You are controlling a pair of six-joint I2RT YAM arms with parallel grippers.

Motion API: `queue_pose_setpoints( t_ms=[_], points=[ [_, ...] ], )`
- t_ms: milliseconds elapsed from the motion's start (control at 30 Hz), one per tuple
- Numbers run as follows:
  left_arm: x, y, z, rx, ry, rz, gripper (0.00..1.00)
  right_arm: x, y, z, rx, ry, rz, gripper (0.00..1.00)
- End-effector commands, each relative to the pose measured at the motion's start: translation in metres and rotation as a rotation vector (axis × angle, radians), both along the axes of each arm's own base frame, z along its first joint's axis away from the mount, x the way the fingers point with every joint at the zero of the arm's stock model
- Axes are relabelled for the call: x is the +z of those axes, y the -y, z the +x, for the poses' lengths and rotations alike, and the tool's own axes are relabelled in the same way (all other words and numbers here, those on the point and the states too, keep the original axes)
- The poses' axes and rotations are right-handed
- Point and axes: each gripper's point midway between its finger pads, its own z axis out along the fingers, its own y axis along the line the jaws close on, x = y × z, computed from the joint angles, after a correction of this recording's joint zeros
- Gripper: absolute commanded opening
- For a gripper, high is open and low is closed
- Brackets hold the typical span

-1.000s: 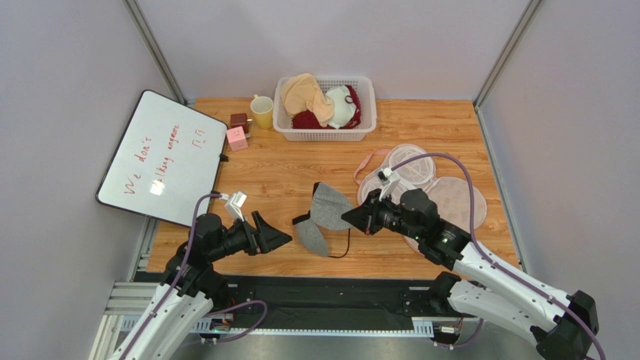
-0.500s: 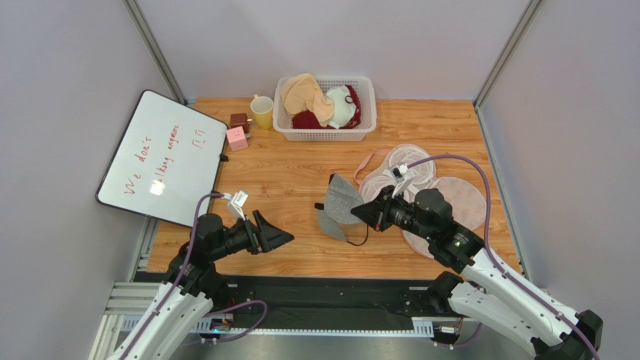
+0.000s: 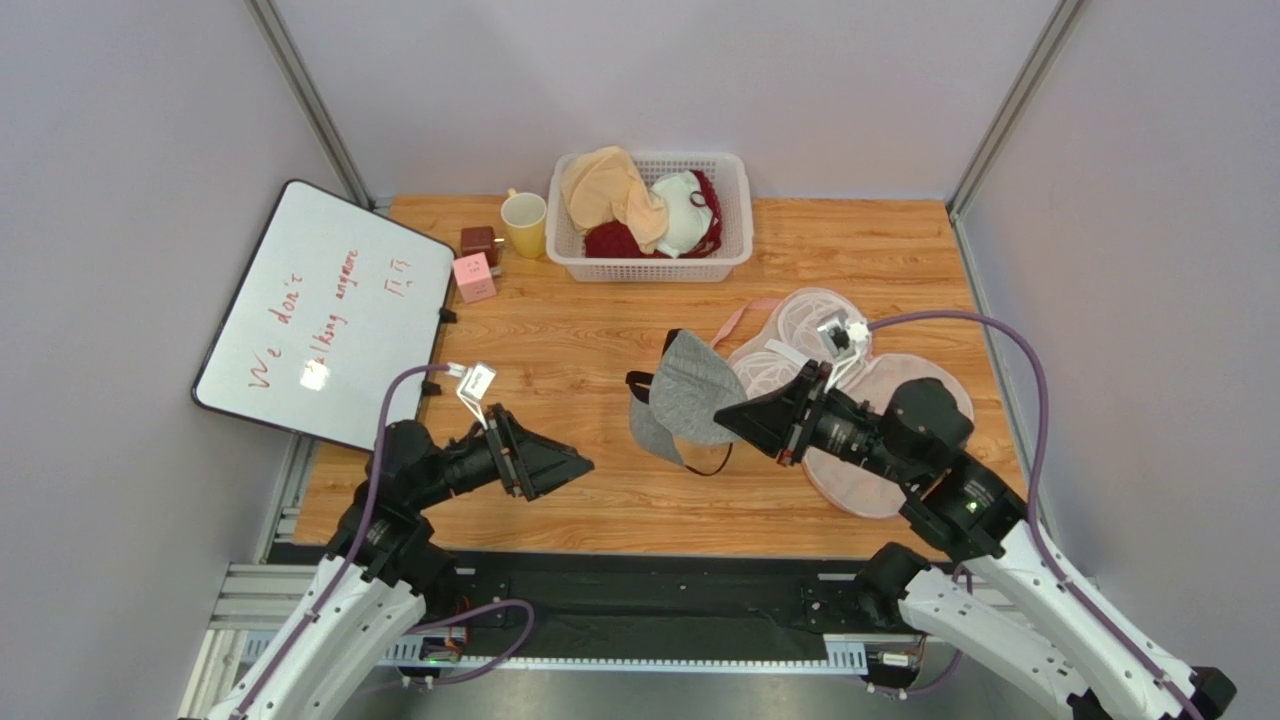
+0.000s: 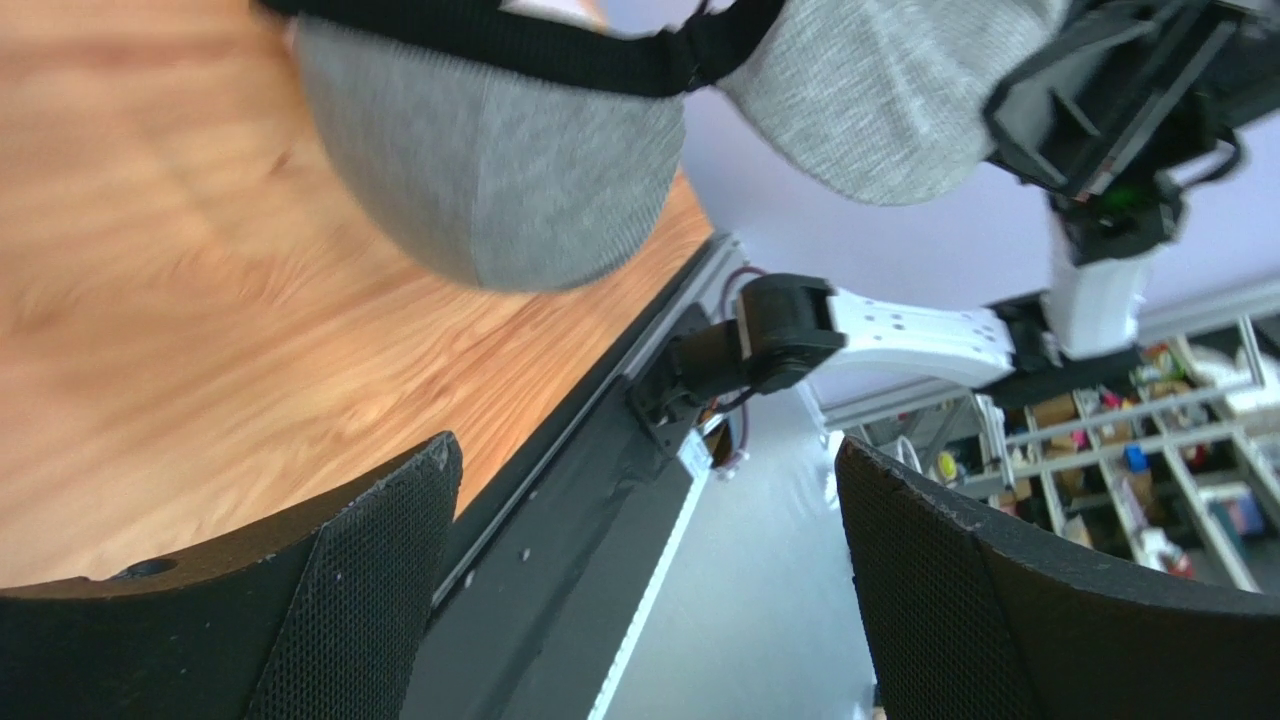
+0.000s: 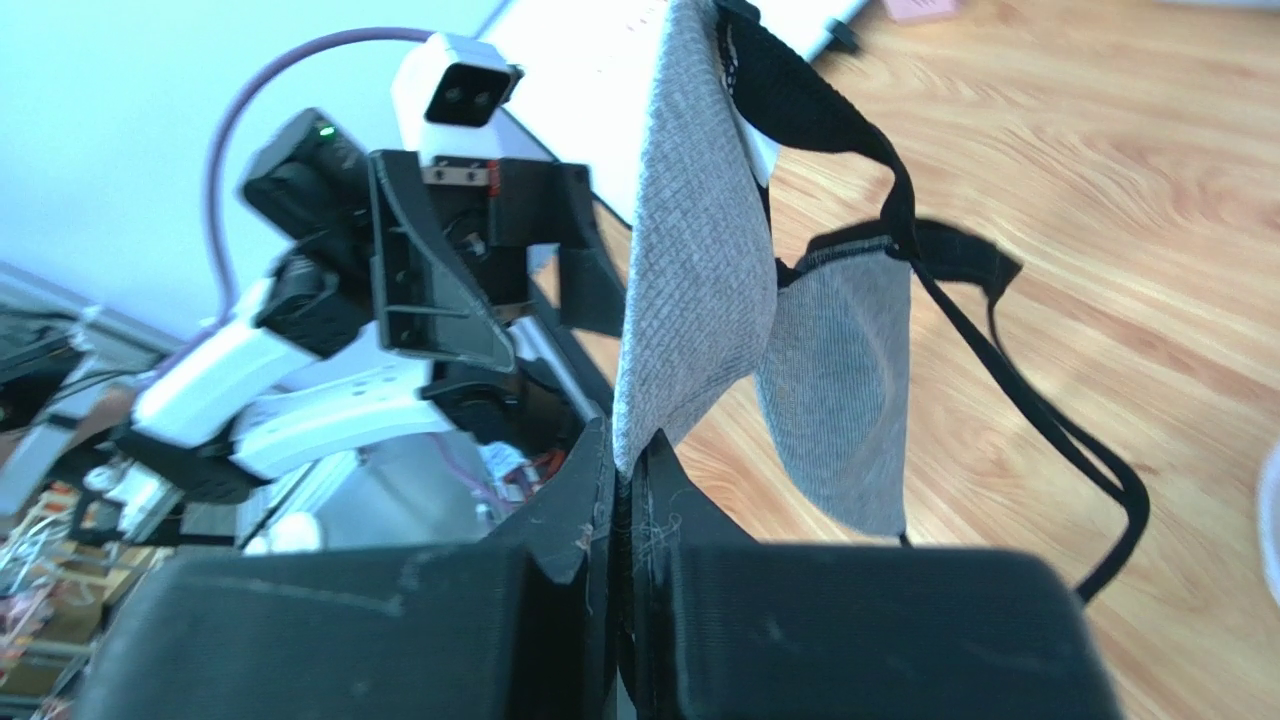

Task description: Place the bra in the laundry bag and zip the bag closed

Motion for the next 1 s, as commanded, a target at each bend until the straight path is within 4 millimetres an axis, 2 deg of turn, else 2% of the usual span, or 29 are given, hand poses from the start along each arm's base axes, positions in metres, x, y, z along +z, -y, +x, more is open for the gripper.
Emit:
queue_pose_setpoints(
  t_ms=[0,33,67,167,233,333,500,633,767,967],
  points=[
    [0.079,0.007,-0.021,-0.132,0.320,-0.131,1.00,0.061,0.012,-0.037,0.094,0.065,0.116,0.00],
    [0.080,0.008,-0.023,-0.148,0.325,-0.153,1.00,0.068,0.014,-0.046,0.120,0.071,0.130,0.00],
    [0.098,0.008,-0.032,-0.191,0.426,-0.211,1.00,0.075,0.016,-0.052,0.135,0.075,0.144,0.00],
    [0.116,0.008,-0.049,-0.250,0.533,-0.284,1.00,0.107,0.024,-0.071,0.180,0.089,0.216,0.00],
    [0.122,0.011,-0.057,-0.271,0.638,-0.275,1.00,0.127,0.028,-0.084,0.215,0.104,0.255,0.00],
    [0.128,0.016,-0.060,-0.271,0.722,-0.275,1.00,0.148,0.033,-0.099,0.262,0.114,0.298,0.00],
    [0.130,0.035,-0.059,-0.342,0.756,-0.248,1.00,0.164,0.036,-0.111,0.304,0.111,0.352,0.00],
    [0.117,0.053,-0.058,-0.429,0.755,-0.214,1.00,0.176,0.038,-0.117,0.326,0.119,0.396,0.00],
    [0.112,0.058,-0.053,-0.425,0.774,-0.211,1.00,0.182,0.041,-0.122,0.339,0.120,0.411,0.00],
    [0.131,0.060,-0.058,-0.431,0.829,-0.274,1.00,0.181,0.039,-0.121,0.345,0.111,0.416,0.00]
  ],
)
